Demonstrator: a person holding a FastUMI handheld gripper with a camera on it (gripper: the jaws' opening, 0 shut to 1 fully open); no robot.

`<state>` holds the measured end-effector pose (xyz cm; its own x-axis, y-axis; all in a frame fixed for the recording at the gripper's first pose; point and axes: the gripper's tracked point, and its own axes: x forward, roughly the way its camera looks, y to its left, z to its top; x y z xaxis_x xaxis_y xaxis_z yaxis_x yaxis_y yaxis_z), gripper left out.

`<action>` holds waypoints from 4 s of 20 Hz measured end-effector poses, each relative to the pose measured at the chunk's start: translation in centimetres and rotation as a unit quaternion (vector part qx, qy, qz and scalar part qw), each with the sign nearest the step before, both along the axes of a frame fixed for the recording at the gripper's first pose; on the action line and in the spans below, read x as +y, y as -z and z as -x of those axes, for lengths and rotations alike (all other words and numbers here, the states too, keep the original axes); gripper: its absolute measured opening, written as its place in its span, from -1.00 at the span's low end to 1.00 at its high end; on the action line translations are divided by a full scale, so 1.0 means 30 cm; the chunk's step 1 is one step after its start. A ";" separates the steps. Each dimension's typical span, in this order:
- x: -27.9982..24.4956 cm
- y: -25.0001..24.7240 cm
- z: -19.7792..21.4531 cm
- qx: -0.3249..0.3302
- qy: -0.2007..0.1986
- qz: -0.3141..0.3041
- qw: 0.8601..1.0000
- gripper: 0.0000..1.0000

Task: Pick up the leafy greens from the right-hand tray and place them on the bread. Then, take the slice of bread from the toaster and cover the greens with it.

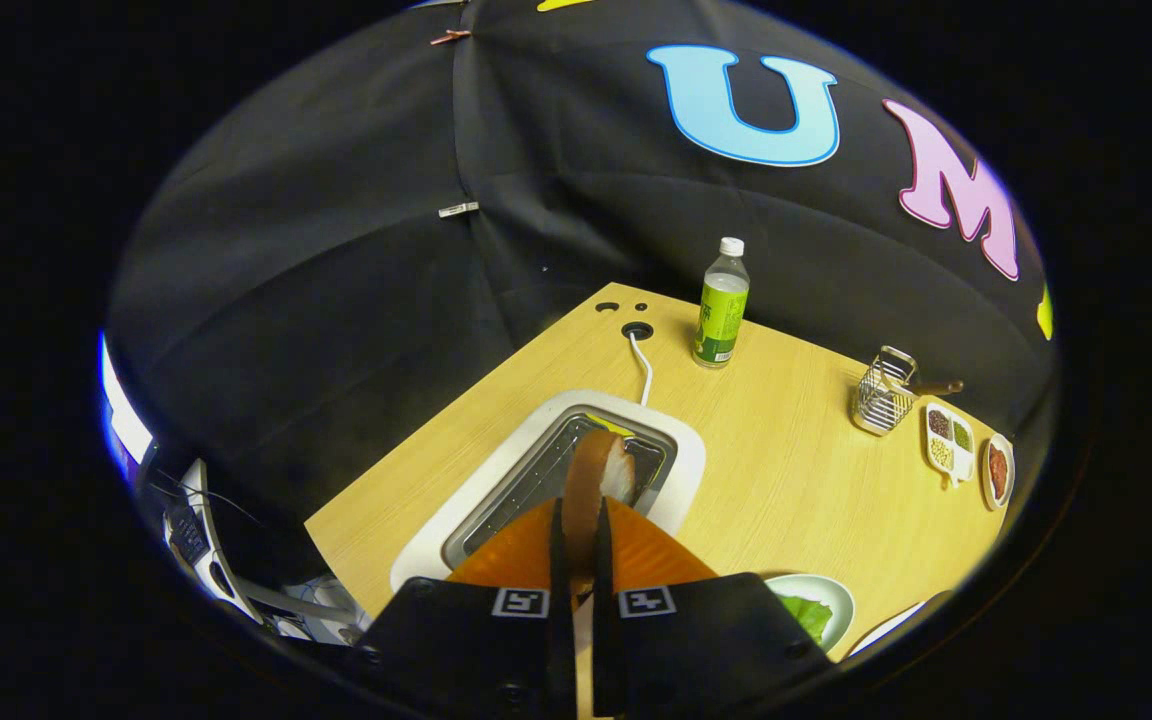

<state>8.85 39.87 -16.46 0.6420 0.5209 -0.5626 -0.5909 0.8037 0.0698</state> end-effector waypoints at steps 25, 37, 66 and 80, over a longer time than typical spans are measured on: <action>-0.445 -0.249 -0.039 -0.013 0.119 -0.101 0.988 -0.81; -0.661 0.121 0.032 0.112 0.182 -0.139 0.967 -0.81; -1.106 -0.040 -0.027 -0.077 0.288 -0.047 0.953 0.98; -1.306 -0.795 0.174 -0.349 0.282 -0.073 0.891 0.95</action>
